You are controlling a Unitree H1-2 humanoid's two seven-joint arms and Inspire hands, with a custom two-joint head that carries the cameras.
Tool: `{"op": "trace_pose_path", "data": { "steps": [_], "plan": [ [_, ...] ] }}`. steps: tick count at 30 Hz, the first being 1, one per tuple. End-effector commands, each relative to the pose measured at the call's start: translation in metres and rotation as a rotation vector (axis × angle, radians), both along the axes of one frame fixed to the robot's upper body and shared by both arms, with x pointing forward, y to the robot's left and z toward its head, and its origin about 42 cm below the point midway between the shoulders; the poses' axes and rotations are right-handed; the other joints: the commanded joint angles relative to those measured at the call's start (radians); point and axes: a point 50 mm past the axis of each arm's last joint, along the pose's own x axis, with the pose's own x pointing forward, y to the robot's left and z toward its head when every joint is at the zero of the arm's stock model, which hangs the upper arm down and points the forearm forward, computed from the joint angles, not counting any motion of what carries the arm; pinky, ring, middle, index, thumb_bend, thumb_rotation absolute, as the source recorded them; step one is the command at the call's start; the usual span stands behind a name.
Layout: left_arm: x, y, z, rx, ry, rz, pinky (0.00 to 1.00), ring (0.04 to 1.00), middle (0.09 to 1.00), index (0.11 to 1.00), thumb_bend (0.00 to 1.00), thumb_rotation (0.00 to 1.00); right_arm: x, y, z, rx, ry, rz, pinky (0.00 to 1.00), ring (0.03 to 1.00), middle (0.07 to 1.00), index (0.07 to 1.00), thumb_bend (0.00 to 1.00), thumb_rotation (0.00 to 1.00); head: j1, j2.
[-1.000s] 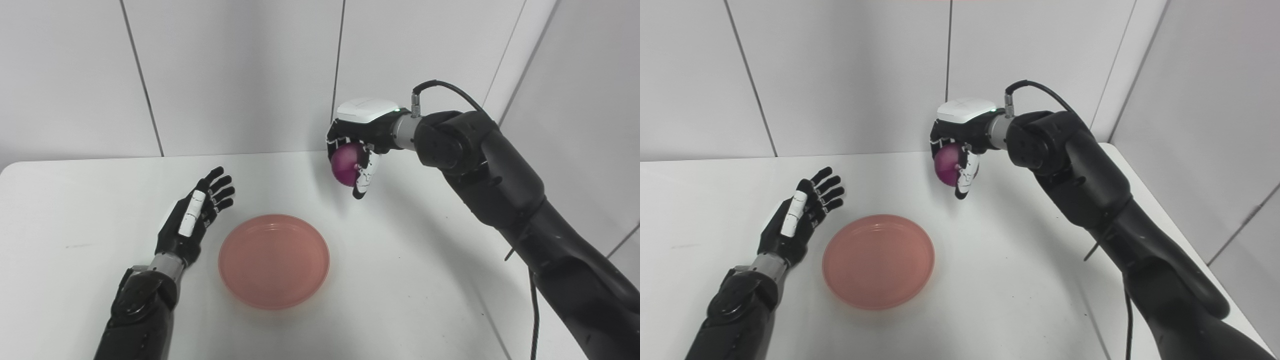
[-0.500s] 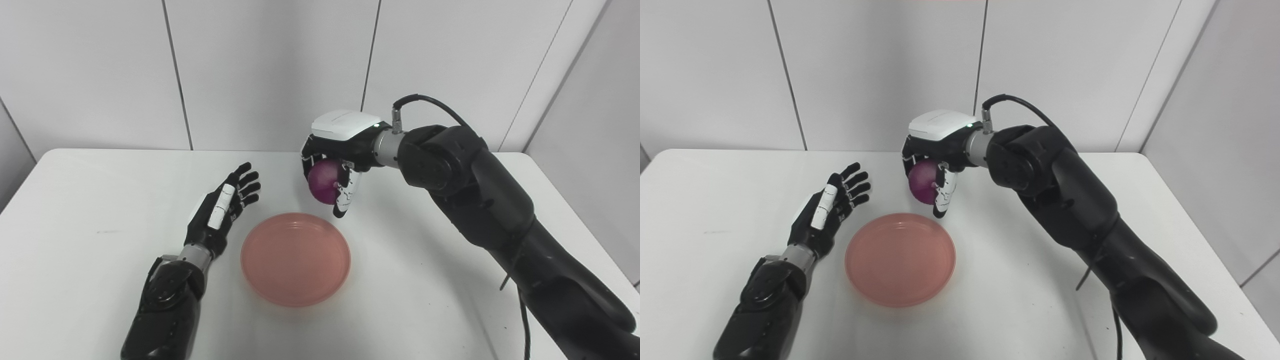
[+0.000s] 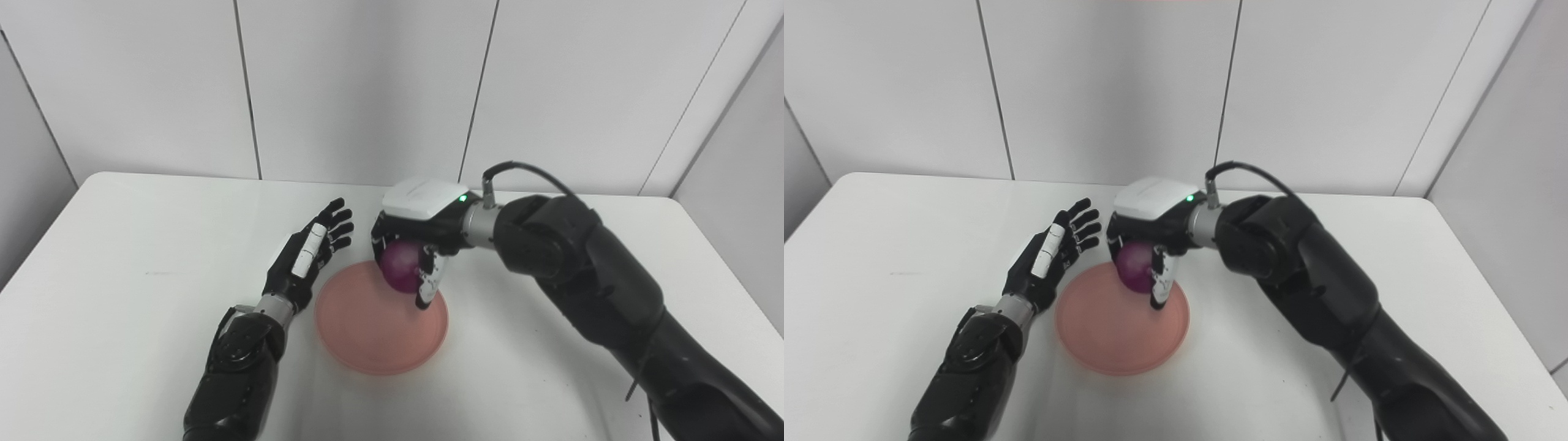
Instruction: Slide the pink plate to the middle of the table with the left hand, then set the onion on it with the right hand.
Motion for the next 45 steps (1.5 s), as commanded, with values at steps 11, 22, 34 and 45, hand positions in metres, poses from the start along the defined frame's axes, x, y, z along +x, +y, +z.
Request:
{"op": "trace_pose_path", "data": {
  "steps": [11,22,34,45],
  "plan": [
    [-0.049,-0.002,-0.072,0.027,0.259,-0.003,0.85,0.892,0.910,0.888,0.82,0.86,0.003,0.002,-0.010,0.033,-0.048,0.015,0.29,0.355,0.480,0.491,0.53,0.00,-0.001,0.003],
    [-0.050,-0.004,-0.073,0.025,0.269,-0.003,0.85,0.896,0.907,0.886,0.82,0.86,0.013,0.002,-0.029,0.032,-0.028,-0.007,0.28,0.356,0.482,0.491,0.53,0.00,-0.003,0.005],
    [-0.050,-0.007,-0.074,0.025,0.264,-0.002,0.84,0.888,0.903,0.879,0.81,0.86,0.018,0.005,-0.036,0.061,-0.025,0.015,0.38,0.464,0.463,0.507,0.53,0.00,0.007,0.002],
    [-0.050,-0.007,-0.074,0.023,0.273,0.000,0.85,0.892,0.907,0.878,0.81,0.86,0.016,0.008,-0.044,0.089,-0.053,0.053,0.48,0.570,0.514,0.483,0.53,0.00,0.010,0.001]
  ]
}}
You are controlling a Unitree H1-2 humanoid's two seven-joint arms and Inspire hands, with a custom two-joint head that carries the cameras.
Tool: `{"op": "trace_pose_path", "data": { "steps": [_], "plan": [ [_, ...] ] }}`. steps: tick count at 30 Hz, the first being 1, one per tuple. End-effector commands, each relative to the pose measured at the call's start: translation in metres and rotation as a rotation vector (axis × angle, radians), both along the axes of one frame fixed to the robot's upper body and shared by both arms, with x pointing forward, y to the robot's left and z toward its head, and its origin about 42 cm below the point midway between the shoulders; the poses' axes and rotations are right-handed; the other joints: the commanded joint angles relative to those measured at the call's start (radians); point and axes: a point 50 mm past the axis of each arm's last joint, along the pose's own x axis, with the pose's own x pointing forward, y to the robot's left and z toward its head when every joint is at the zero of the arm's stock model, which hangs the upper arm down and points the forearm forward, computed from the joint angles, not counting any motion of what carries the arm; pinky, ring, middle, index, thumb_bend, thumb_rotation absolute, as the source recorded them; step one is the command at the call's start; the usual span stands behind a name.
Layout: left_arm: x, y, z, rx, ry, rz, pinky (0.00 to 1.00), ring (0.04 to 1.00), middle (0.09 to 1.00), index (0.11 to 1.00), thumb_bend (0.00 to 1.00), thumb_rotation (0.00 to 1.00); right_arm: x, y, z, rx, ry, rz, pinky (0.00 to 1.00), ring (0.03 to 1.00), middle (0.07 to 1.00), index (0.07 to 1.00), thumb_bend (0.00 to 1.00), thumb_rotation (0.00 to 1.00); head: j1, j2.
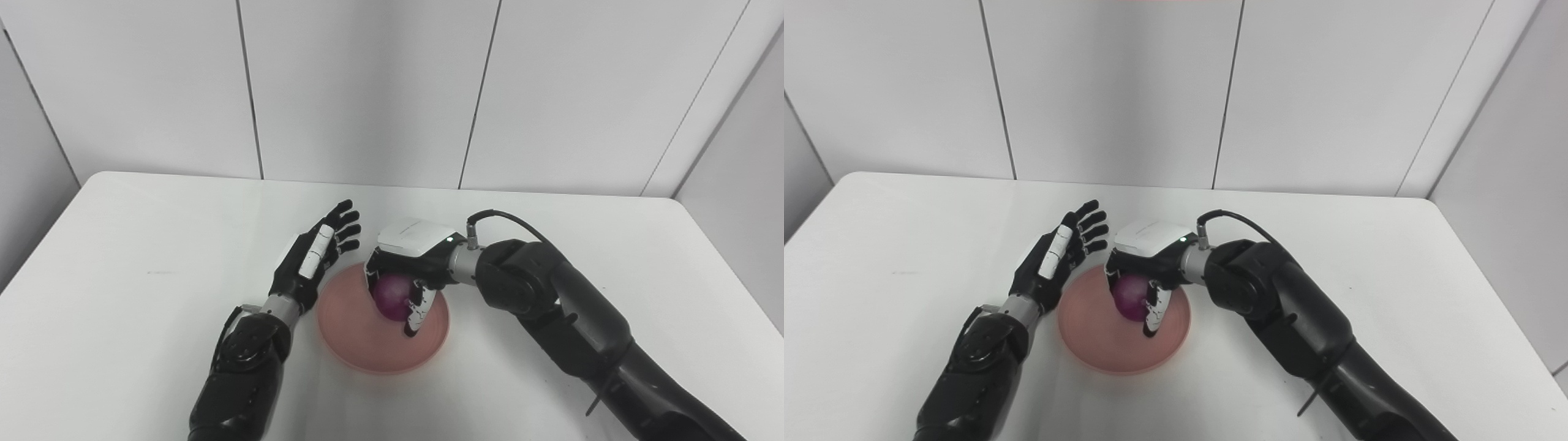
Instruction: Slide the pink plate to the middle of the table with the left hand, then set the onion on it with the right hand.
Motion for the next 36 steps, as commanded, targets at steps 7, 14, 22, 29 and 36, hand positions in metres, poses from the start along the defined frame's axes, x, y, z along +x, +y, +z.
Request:
{"op": "trace_pose_path", "data": {
  "steps": [7,14,22,29,36],
  "plan": [
    [-0.048,-0.002,-0.072,0.008,0.275,0.007,0.87,0.897,0.911,0.878,0.81,0.86,0.003,0.010,0.020,0.037,-0.106,0.068,0.49,0.583,0.520,0.481,0.53,0.00,0.002,0.002],
    [-0.048,-0.002,-0.072,0.010,0.274,0.004,0.87,0.903,0.910,0.874,0.81,0.86,0.004,0.011,0.012,0.025,-0.098,0.055,0.44,0.531,0.488,0.496,0.53,0.00,0.001,0.004],
    [-0.048,-0.003,-0.072,0.002,0.276,0.006,0.87,0.900,0.905,0.870,0.81,0.85,0.003,0.013,0.005,0.013,-0.083,0.037,0.49,0.585,0.666,0.667,0.88,0.20,0.001,0.006],
    [-0.048,-0.002,-0.072,0.005,0.277,0.010,0.86,0.891,0.900,0.866,0.81,0.85,0.004,0.009,0.006,0.025,-0.067,0.022,0.55,0.668,0.744,0.710,0.98,0.29,-0.001,0.005],
    [-0.049,-0.002,-0.073,0.004,0.279,0.009,0.85,0.889,0.897,0.864,0.82,0.85,0.002,0.006,0.013,0.040,-0.075,0.017,0.56,0.684,0.752,0.710,0.99,0.29,-0.006,0.007]
  ]
}}
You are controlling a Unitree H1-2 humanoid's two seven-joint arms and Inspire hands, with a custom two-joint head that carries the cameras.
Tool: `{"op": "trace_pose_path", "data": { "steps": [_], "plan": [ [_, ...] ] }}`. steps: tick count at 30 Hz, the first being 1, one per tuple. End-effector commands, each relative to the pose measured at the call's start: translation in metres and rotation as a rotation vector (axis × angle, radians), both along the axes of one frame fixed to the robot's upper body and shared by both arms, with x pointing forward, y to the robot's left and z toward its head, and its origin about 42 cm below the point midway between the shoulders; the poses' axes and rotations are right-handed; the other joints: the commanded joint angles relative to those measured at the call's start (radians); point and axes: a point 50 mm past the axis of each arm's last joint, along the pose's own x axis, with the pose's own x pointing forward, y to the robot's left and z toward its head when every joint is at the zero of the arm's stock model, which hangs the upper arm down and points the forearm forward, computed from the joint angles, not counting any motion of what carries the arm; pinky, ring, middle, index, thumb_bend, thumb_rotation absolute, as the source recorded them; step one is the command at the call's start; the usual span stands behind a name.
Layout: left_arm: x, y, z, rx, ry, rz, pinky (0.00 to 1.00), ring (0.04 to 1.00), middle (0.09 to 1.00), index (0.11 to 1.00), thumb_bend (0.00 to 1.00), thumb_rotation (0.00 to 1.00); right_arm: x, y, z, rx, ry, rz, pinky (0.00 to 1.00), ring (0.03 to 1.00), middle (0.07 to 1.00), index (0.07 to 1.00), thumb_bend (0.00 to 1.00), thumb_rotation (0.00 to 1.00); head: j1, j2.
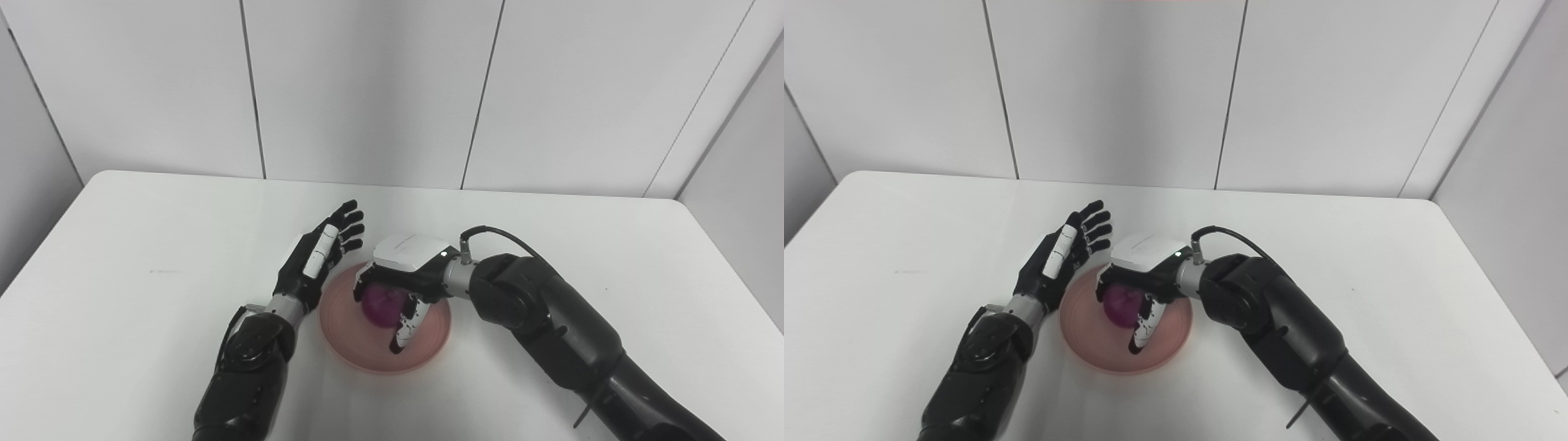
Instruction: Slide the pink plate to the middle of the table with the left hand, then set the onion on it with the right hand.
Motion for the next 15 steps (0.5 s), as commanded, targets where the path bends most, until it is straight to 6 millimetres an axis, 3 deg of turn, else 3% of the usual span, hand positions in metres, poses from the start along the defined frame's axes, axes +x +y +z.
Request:
{"op": "trace_pose_path", "data": {
  "steps": [1,7,10,15],
  "plan": [
    [-0.048,0.001,-0.073,0.009,0.278,0.005,0.86,0.892,0.899,0.869,0.81,0.85,0.004,0.000,0.030,0.047,-0.070,0.006,0.56,0.693,0.754,0.710,0.99,0.30,0.000,0.001],
    [-0.049,0.002,-0.072,0.010,0.277,0.005,0.86,0.894,0.898,0.873,0.81,0.86,0.003,-0.001,0.037,0.060,-0.075,0.005,0.57,0.709,0.760,0.705,1.00,0.31,-0.002,0.002],
    [-0.048,0.002,-0.072,0.015,0.270,0.001,0.86,0.895,0.902,0.877,0.80,0.86,0.003,-0.006,0.047,0.082,-0.081,-0.010,0.57,0.698,0.752,0.710,1.00,0.31,-0.002,0.002],
    [-0.048,0.002,-0.071,0.014,0.269,0.001,0.87,0.897,0.902,0.872,0.80,0.86,0.002,-0.019,0.068,0.189,-0.117,-0.057,0.61,0.758,0.799,0.715,0.99,0.34,-0.004,0.002]
  ]
}}
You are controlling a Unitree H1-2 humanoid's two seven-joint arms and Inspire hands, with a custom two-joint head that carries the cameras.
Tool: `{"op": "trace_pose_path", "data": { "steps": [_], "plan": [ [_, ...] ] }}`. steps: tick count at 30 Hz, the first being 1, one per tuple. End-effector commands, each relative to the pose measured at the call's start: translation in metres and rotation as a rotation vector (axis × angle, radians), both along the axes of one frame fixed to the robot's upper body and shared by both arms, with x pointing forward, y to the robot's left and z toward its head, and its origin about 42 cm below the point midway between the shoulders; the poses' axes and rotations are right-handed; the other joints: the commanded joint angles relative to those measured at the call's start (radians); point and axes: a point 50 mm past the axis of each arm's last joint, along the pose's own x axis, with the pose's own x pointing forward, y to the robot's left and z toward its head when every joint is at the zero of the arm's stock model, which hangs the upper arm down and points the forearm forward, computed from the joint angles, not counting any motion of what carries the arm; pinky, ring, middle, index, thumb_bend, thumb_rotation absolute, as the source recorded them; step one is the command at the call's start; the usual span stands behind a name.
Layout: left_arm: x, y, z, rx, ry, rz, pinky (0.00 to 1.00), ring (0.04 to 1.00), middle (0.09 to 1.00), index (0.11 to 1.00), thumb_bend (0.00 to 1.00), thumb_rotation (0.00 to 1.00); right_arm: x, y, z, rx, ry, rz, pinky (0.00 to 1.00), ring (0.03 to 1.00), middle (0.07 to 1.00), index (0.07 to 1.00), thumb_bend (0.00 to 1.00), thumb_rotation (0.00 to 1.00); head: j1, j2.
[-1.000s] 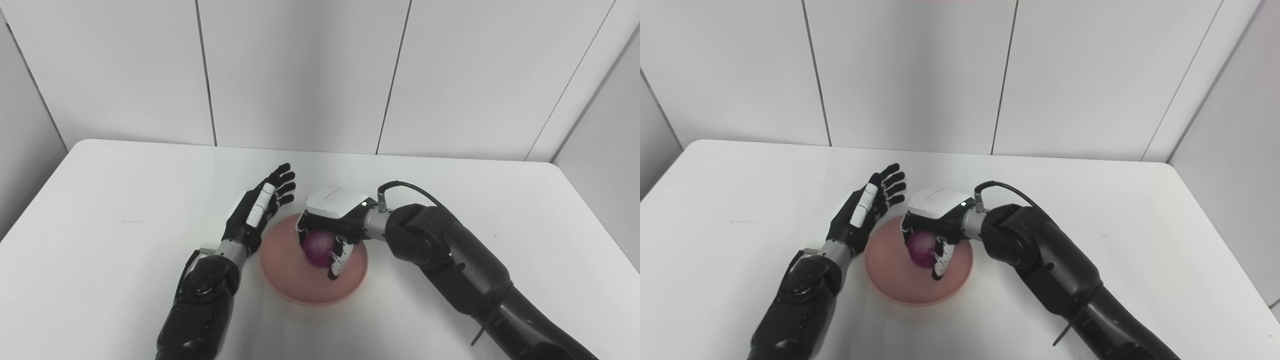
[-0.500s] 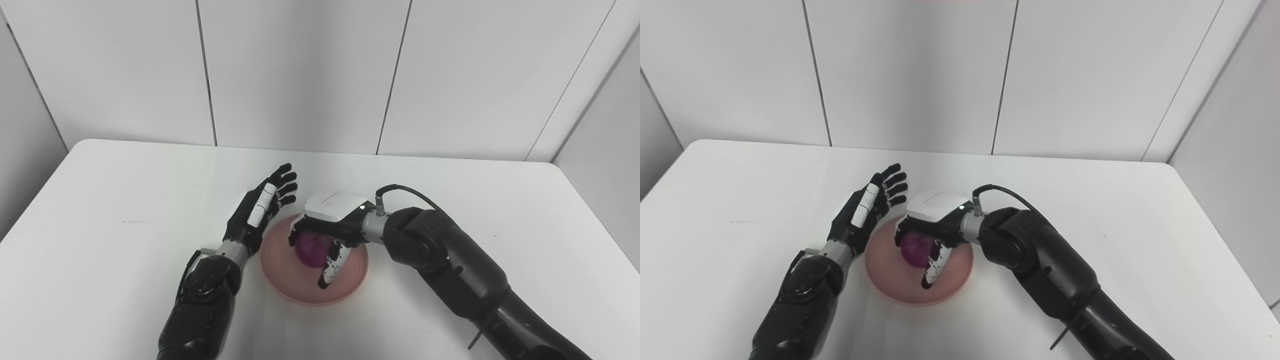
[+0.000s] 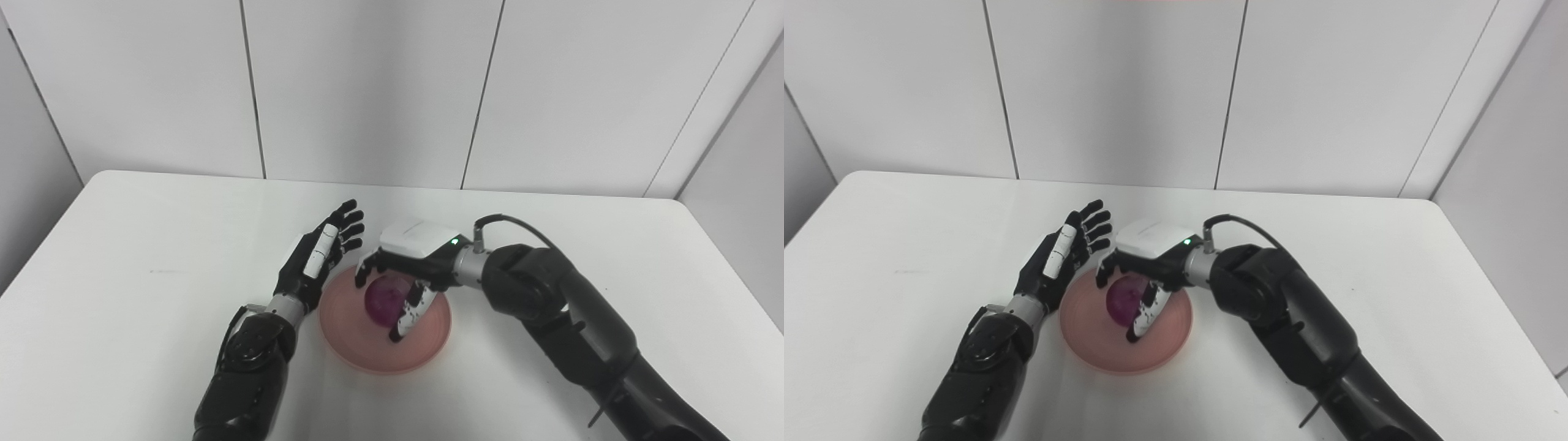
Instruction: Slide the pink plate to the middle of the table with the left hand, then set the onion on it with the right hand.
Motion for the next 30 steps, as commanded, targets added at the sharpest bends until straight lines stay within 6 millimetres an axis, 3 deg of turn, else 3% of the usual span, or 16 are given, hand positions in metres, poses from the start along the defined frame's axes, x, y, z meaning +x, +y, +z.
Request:
{"op": "trace_pose_path", "data": {
  "steps": [1,3,6,8,10,14,15,16,17,19,20,22,25,30],
  "plan": [
    [-0.048,0.003,-0.072,0.014,0.271,0.003,0.87,0.896,0.901,0.870,0.81,0.86,0.003,-0.009,0.036,0.105,-0.104,-0.037,0.60,0.747,0.785,0.704,1.00,0.34,0.000,0.001],
    [-0.048,0.003,-0.072,0.013,0.274,0.004,0.86,0.893,0.897,0.865,0.82,0.85,0.004,-0.018,0.045,0.161,-0.152,-0.056,0.60,0.731,0.764,0.704,1.00,0.36,0.000,0.001],
    [-0.048,0.003,-0.073,0.010,0.274,0.004,0.86,0.893,0.895,0.863,0.82,0.84,0.004,-0.030,0.051,0.232,-0.217,-0.083,0.75,0.771,0.782,0.721,1.00,0.37,0.000,0.002],
    [-0.048,0.003,-0.073,0.011,0.276,0.005,0.86,0.894,0.897,0.865,0.81,0.85,0.004,-0.037,0.052,0.265,-0.260,-0.102,0.75,0.791,0.801,0.723,1.00,0.39,0.000,0.001],
    [-0.048,0.003,-0.073,0.011,0.274,0.003,0.86,0.895,0.899,0.866,0.81,0.85,0.004,-0.044,0.048,0.284,-0.293,-0.121,0.74,0.793,0.805,0.725,1.00,0.41,0.000,0.000],
    [-0.048,0.003,-0.072,0.011,0.271,0.002,0.86,0.897,0.900,0.863,0.81,0.85,0.003,-0.059,0.031,0.361,-0.318,-0.212,0.84,0.827,0.819,0.738,0.97,0.49,0.001,-0.001],
    [-0.048,0.003,-0.071,0.011,0.272,0.004,0.86,0.897,0.901,0.864,0.81,0.85,0.003,-0.063,0.025,0.385,-0.314,-0.237,0.93,0.854,0.843,0.772,0.92,0.57,0.001,-0.001],
    [-0.047,0.002,-0.071,0.010,0.273,0.005,0.86,0.899,0.904,0.867,0.81,0.85,0.003,-0.069,0.017,0.442,-0.257,-0.287,0.97,0.897,0.878,0.815,0.89,0.67,0.001,0.000],
    [-0.047,0.002,-0.070,0.010,0.274,0.006,0.86,0.900,0.904,0.868,0.81,0.85,0.003,-0.073,0.011,0.482,-0.215,-0.321,0.98,0.905,0.885,0.823,0.88,0.69,0.000,0.000],
    [-0.047,0.002,-0.069,0.003,0.275,0.006,0.86,0.902,0.907,0.870,0.81,0.84,0.003,-0.081,-0.006,0.759,0.040,-0.423,0.97,0.950,0.930,0.871,0.84,0.79,-0.004,0.001],
    [-0.047,0.002,-0.069,0.001,0.275,0.004,0.87,0.902,0.906,0.868,0.81,0.84,0.002,-0.084,-0.016,0.908,0.183,-0.478,0.91,0.952,0.941,0.887,0.84,0.87,-0.005,0.001],
    [-0.047,0.003,-0.068,-0.001,0.277,0.000,0.88,0.905,0.909,0.870,0.81,0.84,0.000,-0.085,-0.032,1.134,0.406,-0.557,0.98,0.990,0.980,0.926,0.90,0.97,-0.008,0.002],
    [-0.047,0.003,-0.068,-0.001,0.278,-0.004,0.89,0.910,0.912,0.869,0.81,0.84,-0.003,-0.085,-0.048,1.340,0.551,-0.629,1.00,1.000,0.997,0.956,0.91,1.00,-0.010,0.004],
    [-0.047,0.003,-0.068,0.016,0.272,-0.009,0.88,0.908,0.914,0.871,0.81,0.85,-0.009,-0.079,-0.073,1.673,0.640,-0.731,1.00,1.000,1.000,0.994,0.87,1.00,-0.011,0.002]
  ]
}}
